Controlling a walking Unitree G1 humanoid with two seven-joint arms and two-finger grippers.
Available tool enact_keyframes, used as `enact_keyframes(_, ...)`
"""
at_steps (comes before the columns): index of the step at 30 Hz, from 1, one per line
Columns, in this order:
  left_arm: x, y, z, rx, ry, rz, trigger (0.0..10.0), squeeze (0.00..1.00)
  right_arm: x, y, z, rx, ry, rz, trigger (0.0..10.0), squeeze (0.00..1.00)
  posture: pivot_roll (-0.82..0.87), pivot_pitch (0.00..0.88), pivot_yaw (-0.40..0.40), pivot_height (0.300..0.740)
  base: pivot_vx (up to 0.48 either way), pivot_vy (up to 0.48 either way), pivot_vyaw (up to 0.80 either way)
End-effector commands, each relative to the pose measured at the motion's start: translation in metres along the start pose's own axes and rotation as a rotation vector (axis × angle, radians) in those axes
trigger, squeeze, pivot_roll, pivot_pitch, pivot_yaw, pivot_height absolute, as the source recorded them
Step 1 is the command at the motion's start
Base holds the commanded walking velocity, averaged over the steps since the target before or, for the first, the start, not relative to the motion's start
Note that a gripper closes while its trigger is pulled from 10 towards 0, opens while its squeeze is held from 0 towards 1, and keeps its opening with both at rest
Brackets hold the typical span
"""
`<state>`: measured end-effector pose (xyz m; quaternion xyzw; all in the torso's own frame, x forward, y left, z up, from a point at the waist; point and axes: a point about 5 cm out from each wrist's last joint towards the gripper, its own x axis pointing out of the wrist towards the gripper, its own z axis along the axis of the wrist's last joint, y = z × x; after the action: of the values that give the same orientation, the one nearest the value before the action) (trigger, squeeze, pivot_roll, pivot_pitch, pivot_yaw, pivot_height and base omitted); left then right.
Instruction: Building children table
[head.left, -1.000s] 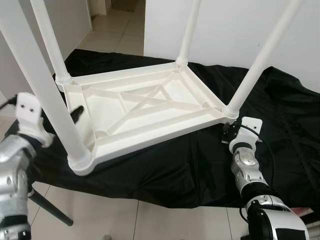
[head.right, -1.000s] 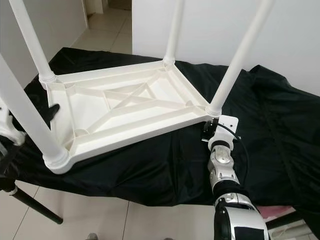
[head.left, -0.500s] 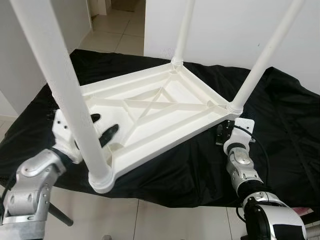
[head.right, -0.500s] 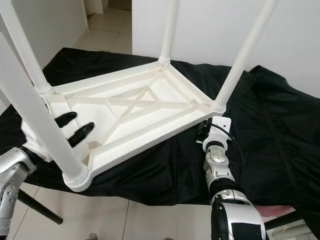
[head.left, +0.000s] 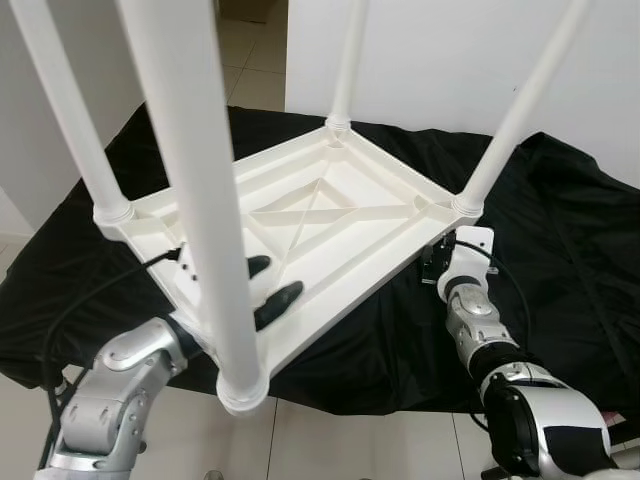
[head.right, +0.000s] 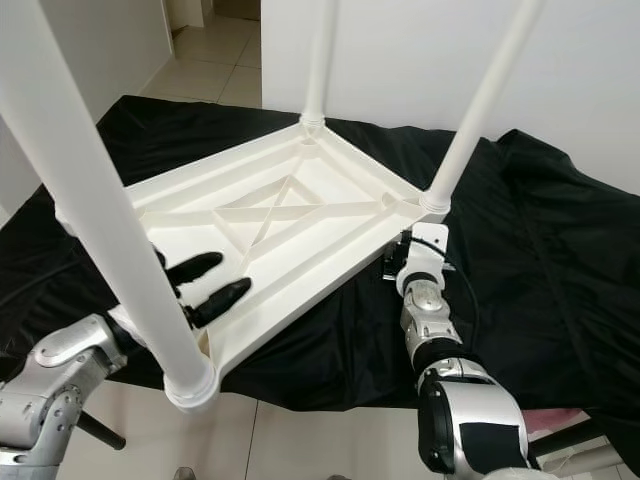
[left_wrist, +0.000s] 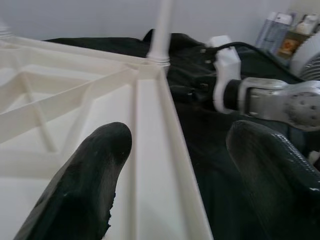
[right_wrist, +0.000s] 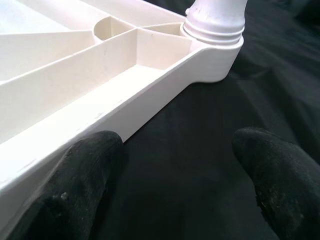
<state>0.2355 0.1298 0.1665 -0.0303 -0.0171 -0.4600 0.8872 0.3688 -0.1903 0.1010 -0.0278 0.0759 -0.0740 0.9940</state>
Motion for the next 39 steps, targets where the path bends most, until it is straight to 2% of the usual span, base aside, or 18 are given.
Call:
enact_keyframes(1, 0.006, -0.014, 0.002, -0.019, -0.005, -0.093, 10.0, 0.00, 0.001, 0.018, 0.004, -0.022, 0.006, 0.100, 10.0, 0.00, 0.08, 0.004, -0.037, 0.740, 0.000, 0.000, 0.00)
enact_keyframes(2, 0.008, -0.016, 0.003, -0.019, -0.006, -0.104, 10.0, 0.00, 0.002, 0.021, 0.006, -0.027, -0.001, 0.141, 4.0, 0.00, 0.08, 0.005, -0.037, 0.740, 0.000, 0.000, 0.00)
enact_keyframes(6, 0.010, -0.018, 0.003, -0.018, -0.007, -0.110, 10.0, 0.00, 0.002, 0.023, 0.007, -0.031, -0.006, 0.168, 4.0, 0.00, 0.08, 0.005, -0.037, 0.740, 0.000, 0.000, 0.00)
enact_keyframes(7, 0.012, -0.020, 0.004, -0.019, -0.007, -0.123, 10.0, 0.00, 0.001, 0.023, 0.006, -0.020, -0.010, 0.175, 2.9, 0.00, 0.08, 0.007, -0.043, 0.740, 0.000, 0.000, 0.00)
enact_keyframes(8, 0.012, -0.020, 0.004, -0.019, -0.007, -0.123, 10.0, 0.00, 0.001, 0.023, 0.006, -0.020, -0.010, 0.175, 2.9, 0.00, 0.08, 0.007, -0.043, 0.740, 0.000, 0.000, 0.00)
enact_keyframes(9, 0.016, -0.025, 0.009, -0.015, -0.015, -0.143, 10.0, 0.00, -0.002, 0.026, 0.000, 0.017, -0.015, 0.187, 10.0, 0.00, 0.07, 0.009, -0.035, 0.740, 0.000, 0.000, 0.00)
enact_keyframes(16, 0.023, -0.028, 0.012, -0.011, -0.023, -0.177, 10.0, 0.00, -0.004, 0.039, 0.002, 0.026, -0.035, 0.241, 10.0, 0.00, 0.06, 0.001, -0.028, 0.740, 0.000, 0.000, 0.00)
enact_keyframes(20, 0.026, -0.030, 0.014, -0.010, -0.022, -0.199, 10.0, 0.00, -0.006, 0.054, 0.007, 0.022, -0.066, 0.344, 10.0, 0.00, 0.06, 0.001, -0.028, 0.740, 0.000, 0.000, 0.00)
enact_keyframes(22, 0.026, -0.030, 0.014, -0.010, -0.022, -0.199, 10.0, 0.00, -0.006, 0.054, 0.007, 0.022, -0.066, 0.344, 10.0, 0.00, 0.06, 0.001, -0.028, 0.740, 0.000, 0.000, 0.00)
enact_keyframes(25, 0.030, -0.037, 0.016, -0.015, -0.019, -0.237, 10.0, 0.00, -0.014, 0.081, 0.011, 0.057, -0.103, 0.550, 10.0, 0.00, 0.05, 0.000, -0.022, 0.740, 0.000, 0.000, 0.00)
enact_keyframes(28, 0.031, -0.039, 0.016, -0.016, -0.017, -0.249, 10.0, 0.00, -0.018, 0.091, 0.013, 0.068, -0.120, 0.625, 10.0, 0.00, 0.05, 0.000, -0.020, 0.740, 0.000, 0.000, 0.00)
enact_keyframes(34, 0.031, -0.040, 0.018, -0.016, -0.015, -0.252, 10.0, 0.00, -0.019, 0.094, 0.014, 0.066, -0.128, 0.628, 10.0, 0.00, 0.05, 0.000, -0.020, 0.740, 0.000, 0.000, 0.00)
enact_keyframes(39, 0.030, -0.040, 0.019, -0.015, -0.012, -0.250, 10.0, 0.00, -0.015, 0.083, 0.016, 0.078, -0.153, 0.514, 10.0, 0.00, 0.06, 0.003, -0.019, 0.740, 0.000, 0.000, 0.00)
